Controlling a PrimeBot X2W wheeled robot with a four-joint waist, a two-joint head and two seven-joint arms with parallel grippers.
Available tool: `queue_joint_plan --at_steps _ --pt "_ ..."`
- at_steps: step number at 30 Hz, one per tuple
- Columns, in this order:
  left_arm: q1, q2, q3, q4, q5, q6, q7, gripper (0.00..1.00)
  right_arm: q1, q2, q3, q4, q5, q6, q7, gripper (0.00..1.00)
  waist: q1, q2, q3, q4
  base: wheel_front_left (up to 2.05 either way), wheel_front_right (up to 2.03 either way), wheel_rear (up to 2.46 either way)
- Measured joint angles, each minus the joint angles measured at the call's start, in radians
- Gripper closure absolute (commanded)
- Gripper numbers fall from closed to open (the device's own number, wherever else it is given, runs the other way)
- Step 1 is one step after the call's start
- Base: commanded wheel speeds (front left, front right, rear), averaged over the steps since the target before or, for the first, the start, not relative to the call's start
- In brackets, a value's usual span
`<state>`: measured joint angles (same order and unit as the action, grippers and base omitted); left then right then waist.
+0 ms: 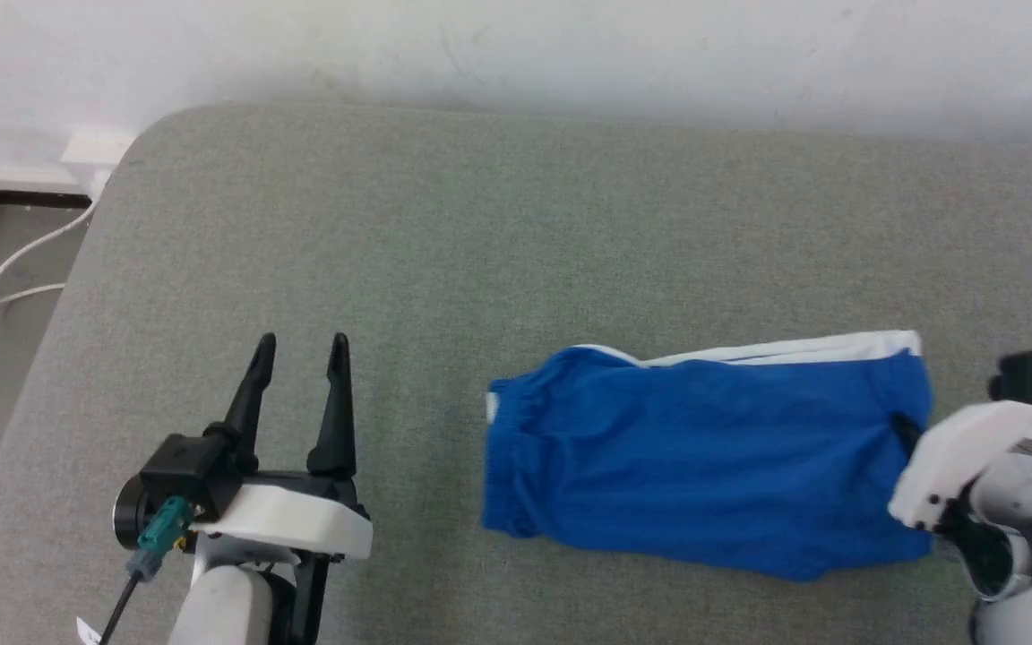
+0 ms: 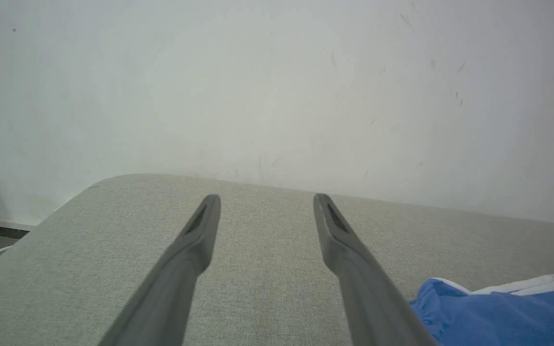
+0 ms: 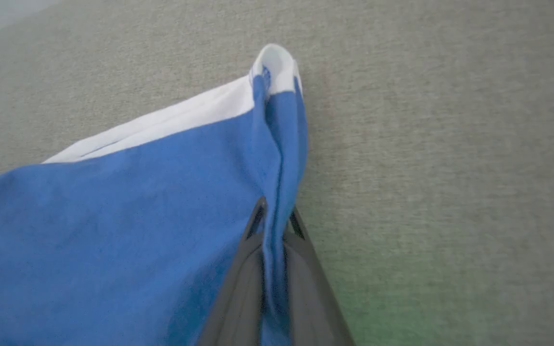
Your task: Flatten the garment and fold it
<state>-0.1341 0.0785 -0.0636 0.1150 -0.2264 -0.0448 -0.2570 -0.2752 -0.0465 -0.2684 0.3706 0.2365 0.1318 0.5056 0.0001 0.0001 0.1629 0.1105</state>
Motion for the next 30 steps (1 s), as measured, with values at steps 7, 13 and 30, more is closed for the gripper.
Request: queue_joint_plan --at_steps 7,13,30 --pt "0.012 -0.012 0.022 0.007 0.020 -0.017 0.000 0.00 0.082 -0.001 -0.158 -0.148 -0.149 0.000 -0.033 1.00 0.0000 0.0000 -0.013 -0.017 0.00 0.00 0.00" --pt "0.016 -0.018 0.027 0.019 0.035 -0.026 0.000 0.00 0.136 -0.004 -0.181 -0.322 -0.236 0.000 -0.016 1.00 -0.0001 0.0000 -0.022 -0.030 0.00 0.00 0.00" --pt "0.023 -0.023 0.010 0.059 0.035 -0.052 0.000 0.00 0.097 -0.003 0.499 -0.466 -0.230 0.000 0.233 1.00 -0.0001 0.0000 -0.019 -0.009 0.00 0.00 0.00"
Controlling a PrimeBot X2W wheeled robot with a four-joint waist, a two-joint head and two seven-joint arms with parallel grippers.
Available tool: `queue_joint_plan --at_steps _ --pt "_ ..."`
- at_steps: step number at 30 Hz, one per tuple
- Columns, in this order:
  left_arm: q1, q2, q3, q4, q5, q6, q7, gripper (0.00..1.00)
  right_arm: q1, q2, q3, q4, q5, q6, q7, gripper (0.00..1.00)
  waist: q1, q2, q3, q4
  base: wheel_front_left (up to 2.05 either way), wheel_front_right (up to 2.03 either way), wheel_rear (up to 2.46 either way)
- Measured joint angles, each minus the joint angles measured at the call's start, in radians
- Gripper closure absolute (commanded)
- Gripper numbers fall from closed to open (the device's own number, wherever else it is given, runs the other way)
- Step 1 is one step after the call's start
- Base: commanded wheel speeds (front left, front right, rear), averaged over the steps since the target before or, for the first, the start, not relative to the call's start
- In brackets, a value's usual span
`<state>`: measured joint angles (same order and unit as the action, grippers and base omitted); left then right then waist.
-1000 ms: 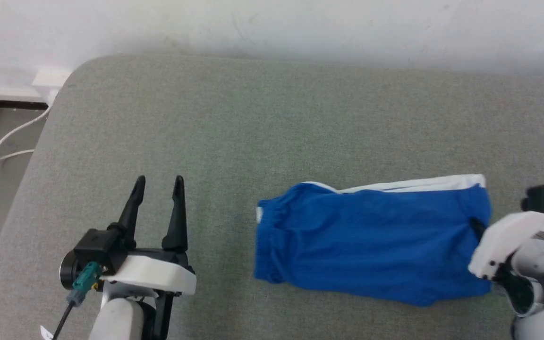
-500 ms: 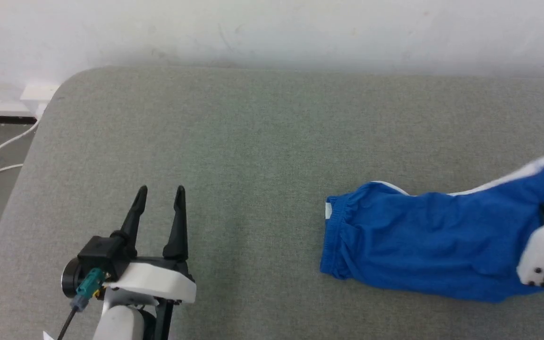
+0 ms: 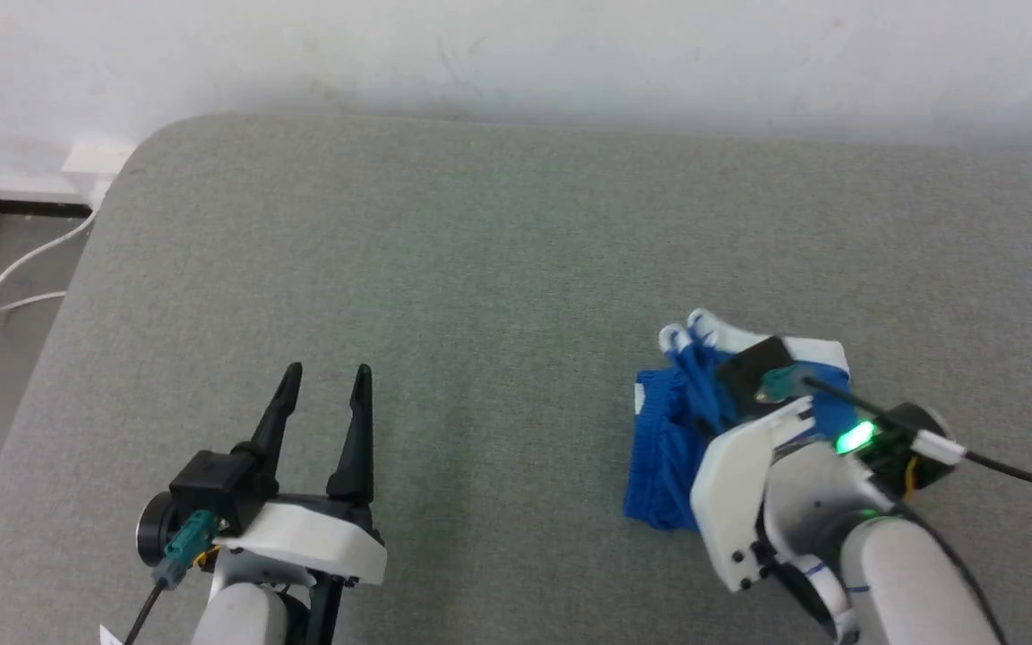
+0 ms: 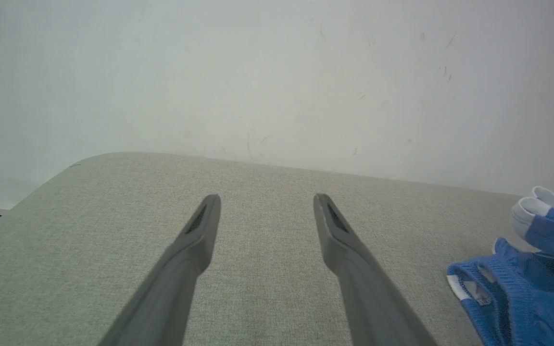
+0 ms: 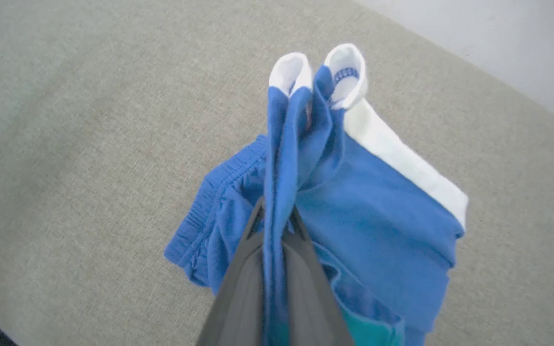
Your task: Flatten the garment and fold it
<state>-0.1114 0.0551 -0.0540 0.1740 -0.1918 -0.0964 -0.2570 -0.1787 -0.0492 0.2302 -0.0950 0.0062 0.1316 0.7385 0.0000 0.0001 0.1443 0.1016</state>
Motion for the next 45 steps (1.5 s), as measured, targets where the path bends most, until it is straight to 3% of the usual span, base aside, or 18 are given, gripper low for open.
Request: queue_joint_plan --at_steps 3,4,5,10,15,20,23,31,39,40,41,42,45 --pt "-0.002 -0.001 -0.005 0.003 0.000 0.000 0.000 0.00 -0.009 0.000 0.041 0.069 0.040 0.000 0.000 1.00 0.0000 0.0000 0.007 0.016 0.00 0.00 0.00" --pt "-0.003 -0.001 -0.004 0.003 0.000 0.000 0.000 0.00 -0.011 0.000 0.050 0.085 0.057 0.000 -0.002 0.54 0.0000 0.0000 0.009 0.021 0.00 0.00 0.00" --pt "-0.003 -0.001 -0.004 0.004 0.000 0.000 0.000 0.00 -0.013 0.000 0.058 0.095 0.067 0.000 -0.009 0.00 0.0000 0.0000 0.011 0.025 0.00 0.00 0.00" --pt "-0.003 -0.002 -0.001 0.004 -0.001 0.000 0.000 0.00 -0.017 0.001 0.041 0.104 0.203 0.000 -0.096 0.00 0.0000 0.0000 0.015 0.031 0.00 0.00 0.00" --pt "-0.003 -0.002 0.003 0.003 -0.002 0.000 0.000 0.00 -0.016 0.000 -0.038 0.054 0.438 0.000 -0.325 0.00 0.0000 0.0000 0.009 0.016 0.00 0.00 0.00" --pt "-0.003 -0.002 0.012 -0.008 -0.002 0.001 0.000 0.00 0.019 0.001 -0.162 0.032 0.438 0.000 -0.556 0.00 0.0000 0.0000 0.000 -0.008 0.00 0.00 0.00" --pt "-0.002 -0.002 0.018 -0.016 -0.002 0.001 0.000 0.00 0.067 -0.001 -0.243 0.070 0.386 0.000 -0.619 0.00 0.0000 0.0000 -0.005 -0.024 0.00 0.00 0.00" --pt "-0.004 -0.003 0.016 -0.026 -0.002 0.001 0.000 0.00 0.089 -0.002 -0.285 0.248 0.300 0.000 -0.603 0.00 0.0000 0.0000 0.006 -0.041 0.00 0.00 0.00" --pt "-0.013 -0.003 0.009 -0.024 -0.002 0.001 0.000 0.00 0.050 0.000 -0.256 0.396 0.313 0.000 -0.413 0.00 0.0000 0.0000 0.016 -0.016 0.00 0.00 0.00" --pt "-0.013 -0.003 0.009 -0.023 -0.002 0.001 0.000 0.00 0.042 -0.001 -0.255 0.399 0.311 0.000 -0.390 0.51 0.0000 0.0000 0.015 -0.013 0.00 0.00 0.00" --pt "-0.013 -0.003 0.009 -0.022 -0.002 0.001 0.000 0.00 0.035 -0.003 -0.253 0.398 0.308 0.000 -0.369 0.81 0.0000 0.0000 0.015 -0.010 0.00 0.00 0.00" --pt "-0.013 -0.003 0.009 -0.022 -0.002 0.001 0.000 0.00 0.029 -0.003 -0.251 0.396 0.307 0.000 -0.354 1.00 0.0000 0.0000 0.013 -0.008 0.00 0.00 0.00" --pt "-0.012 -0.003 0.012 -0.022 -0.002 0.002 0.000 0.00 0.020 -0.004 -0.222 0.373 0.286 0.000 -0.306 1.00 0.0000 0.0000 0.009 -0.010 0.00 0.00 0.00"
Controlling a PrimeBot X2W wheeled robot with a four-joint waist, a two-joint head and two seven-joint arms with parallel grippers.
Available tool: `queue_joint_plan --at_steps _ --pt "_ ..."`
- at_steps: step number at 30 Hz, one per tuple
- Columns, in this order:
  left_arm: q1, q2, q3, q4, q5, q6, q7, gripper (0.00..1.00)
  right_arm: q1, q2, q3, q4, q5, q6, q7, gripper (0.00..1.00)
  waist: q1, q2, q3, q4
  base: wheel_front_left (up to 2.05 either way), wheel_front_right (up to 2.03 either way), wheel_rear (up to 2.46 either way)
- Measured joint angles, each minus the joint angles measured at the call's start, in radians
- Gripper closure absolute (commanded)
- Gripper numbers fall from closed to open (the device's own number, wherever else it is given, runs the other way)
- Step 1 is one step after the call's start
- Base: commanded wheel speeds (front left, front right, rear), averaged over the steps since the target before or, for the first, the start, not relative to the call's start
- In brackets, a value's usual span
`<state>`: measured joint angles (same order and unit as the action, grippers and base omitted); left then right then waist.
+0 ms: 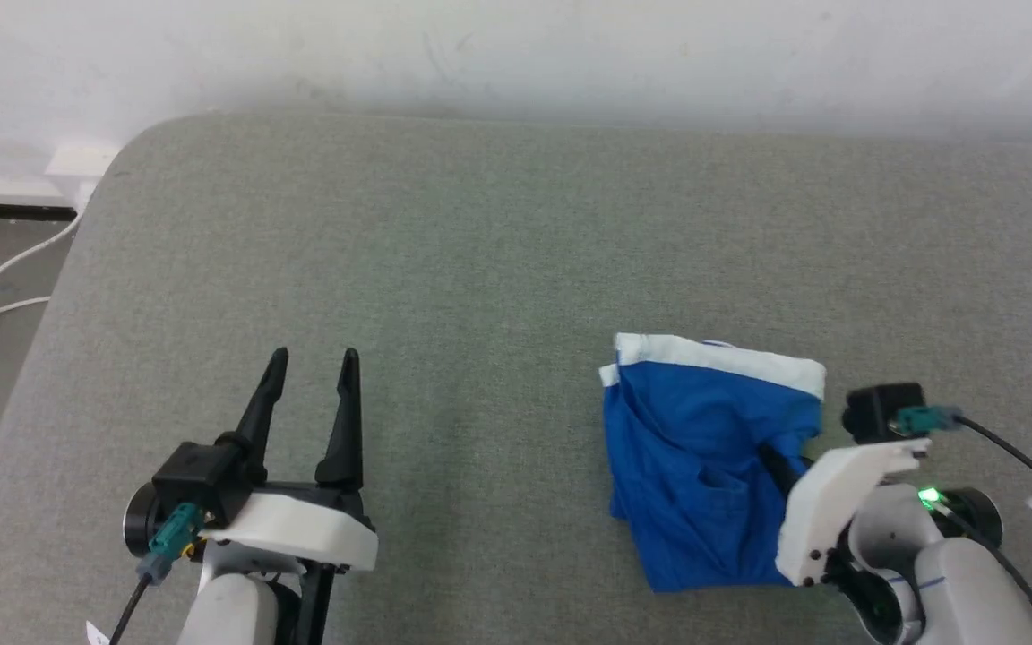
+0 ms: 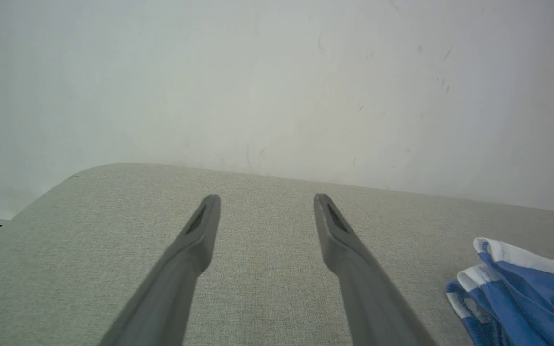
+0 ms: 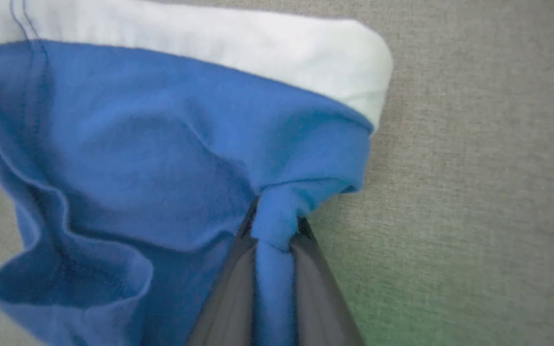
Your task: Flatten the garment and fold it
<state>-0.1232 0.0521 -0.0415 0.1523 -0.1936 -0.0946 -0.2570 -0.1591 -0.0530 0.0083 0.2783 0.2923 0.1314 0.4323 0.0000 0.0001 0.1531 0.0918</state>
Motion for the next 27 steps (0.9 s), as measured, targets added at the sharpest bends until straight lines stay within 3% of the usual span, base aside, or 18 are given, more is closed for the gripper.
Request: queue_joint_plan --at_steps 7,13,20,27 --pt "0.002 0.000 0.023 -0.017 0.003 0.002 0.000 0.00 -0.086 -0.006 0.159 -0.113 -0.162 0.000 0.108 1.00 0.0001 0.0000 0.001 -0.055 0.00 0.00 0.00" --pt "0.000 0.000 0.037 -0.042 0.020 0.000 0.000 0.00 -0.210 -0.127 0.309 -0.145 -0.239 0.001 0.165 1.00 0.0001 0.0000 0.010 -0.148 0.00 0.00 0.00" --pt "-0.030 0.010 0.033 -0.067 0.041 -0.004 0.000 0.00 -0.309 -0.217 0.292 -0.096 -0.240 0.001 0.139 1.00 0.0001 0.0000 0.036 -0.284 0.00 0.00 0.00" --pt "-0.080 0.061 0.022 -0.098 0.072 -0.011 0.003 0.00 -0.404 -0.309 0.233 0.042 -0.240 0.001 0.054 1.00 0.0000 0.0000 0.093 -0.413 0.00 0.00 0.00"
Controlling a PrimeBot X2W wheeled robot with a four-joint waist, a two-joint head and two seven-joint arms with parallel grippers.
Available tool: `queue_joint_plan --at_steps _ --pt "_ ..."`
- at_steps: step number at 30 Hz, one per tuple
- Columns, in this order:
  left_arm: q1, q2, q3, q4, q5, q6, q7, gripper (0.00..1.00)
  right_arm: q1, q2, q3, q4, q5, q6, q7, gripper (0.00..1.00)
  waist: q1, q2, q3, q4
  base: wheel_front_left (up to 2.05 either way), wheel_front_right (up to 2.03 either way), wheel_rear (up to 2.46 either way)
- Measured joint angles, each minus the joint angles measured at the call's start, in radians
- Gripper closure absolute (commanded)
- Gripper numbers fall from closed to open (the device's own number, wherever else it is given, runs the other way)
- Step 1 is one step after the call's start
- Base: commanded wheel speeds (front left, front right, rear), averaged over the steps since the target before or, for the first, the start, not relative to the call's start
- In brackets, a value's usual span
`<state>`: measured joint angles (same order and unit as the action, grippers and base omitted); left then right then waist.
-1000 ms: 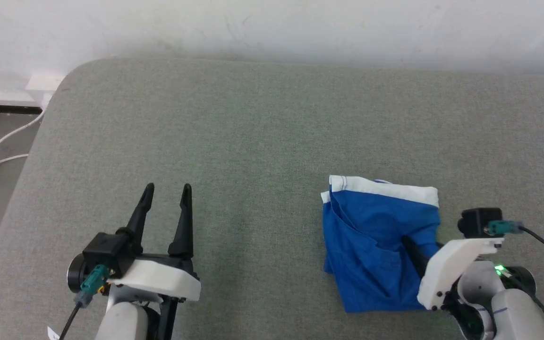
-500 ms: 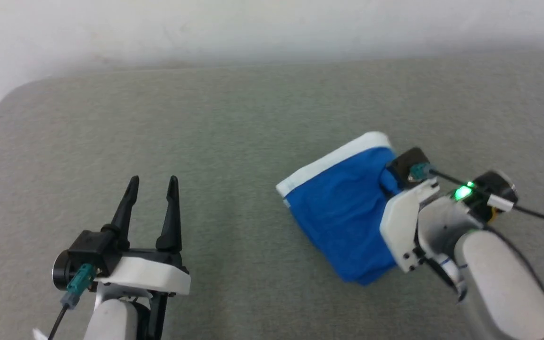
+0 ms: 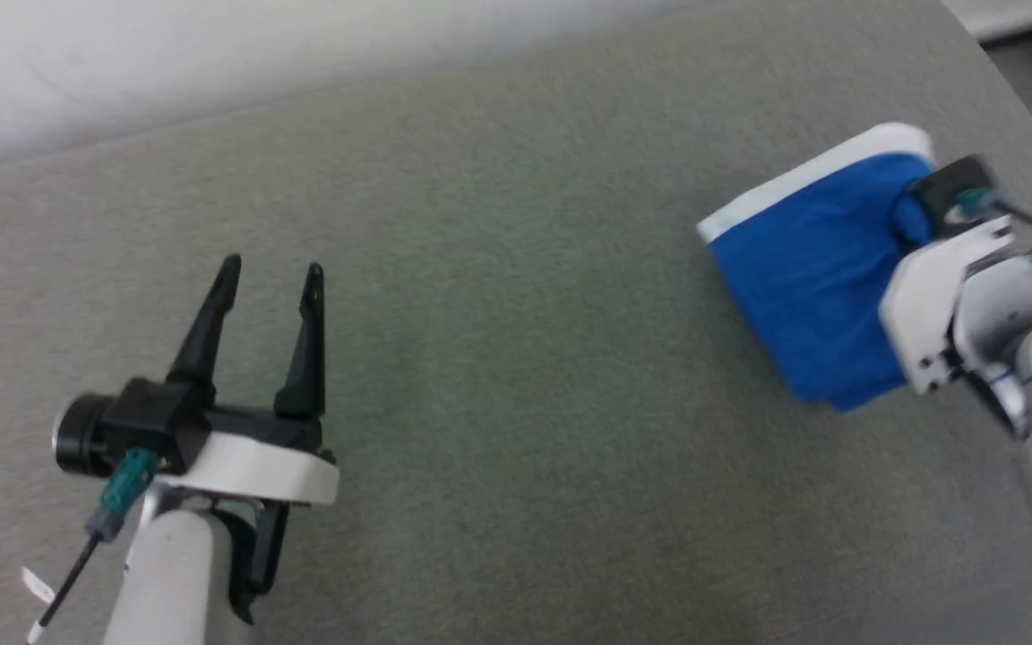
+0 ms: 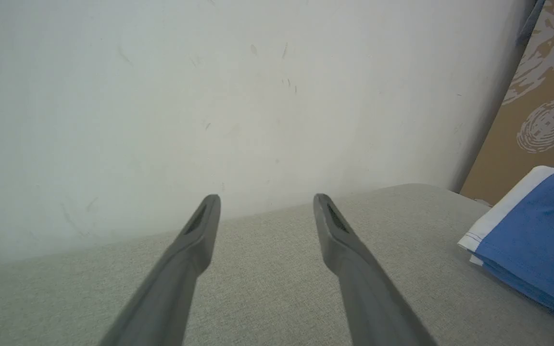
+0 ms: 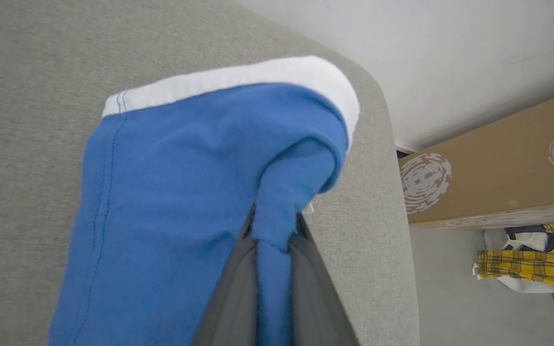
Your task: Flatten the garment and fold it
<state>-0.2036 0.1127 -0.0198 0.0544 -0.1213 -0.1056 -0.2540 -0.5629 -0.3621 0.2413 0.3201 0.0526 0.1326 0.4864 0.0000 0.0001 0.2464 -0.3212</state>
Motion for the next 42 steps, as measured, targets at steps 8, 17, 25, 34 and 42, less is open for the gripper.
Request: queue_joint_plan --at_steps 8,17,25,34,42 --pt "-0.079 0.062 -0.022 -0.079 0.016 -0.008 0.064 0.00 -0.148 -0.064 -0.112 0.203 -0.032 0.000 -0.165 1.00 0.0002 0.0000 0.133 -0.075 0.00 0.00 0.00" --pt "-0.131 0.086 -0.060 -0.131 0.019 -0.009 0.107 0.00 -0.232 -0.109 -0.220 0.373 -0.086 0.000 -0.289 1.00 0.0003 -0.0001 0.287 -0.062 0.00 0.00 0.00" --pt "-0.132 0.090 -0.064 -0.144 0.017 -0.008 0.103 0.00 -0.263 -0.174 -0.280 0.442 -0.195 0.000 -0.321 0.59 0.0002 0.0000 0.347 0.013 0.00 0.00 0.00" --pt "-0.131 0.052 -0.079 -0.070 -0.010 0.002 0.047 0.00 -0.245 -0.169 -0.462 0.445 -0.276 0.000 -0.421 0.00 0.0000 0.0000 0.309 0.072 0.00 0.00 0.00" --pt "-0.065 0.003 -0.073 0.042 -0.071 0.011 0.007 0.00 -0.130 -0.094 -0.474 0.367 -0.143 0.000 -0.574 0.00 -0.0001 0.0000 0.170 0.104 0.00 0.00 0.00"
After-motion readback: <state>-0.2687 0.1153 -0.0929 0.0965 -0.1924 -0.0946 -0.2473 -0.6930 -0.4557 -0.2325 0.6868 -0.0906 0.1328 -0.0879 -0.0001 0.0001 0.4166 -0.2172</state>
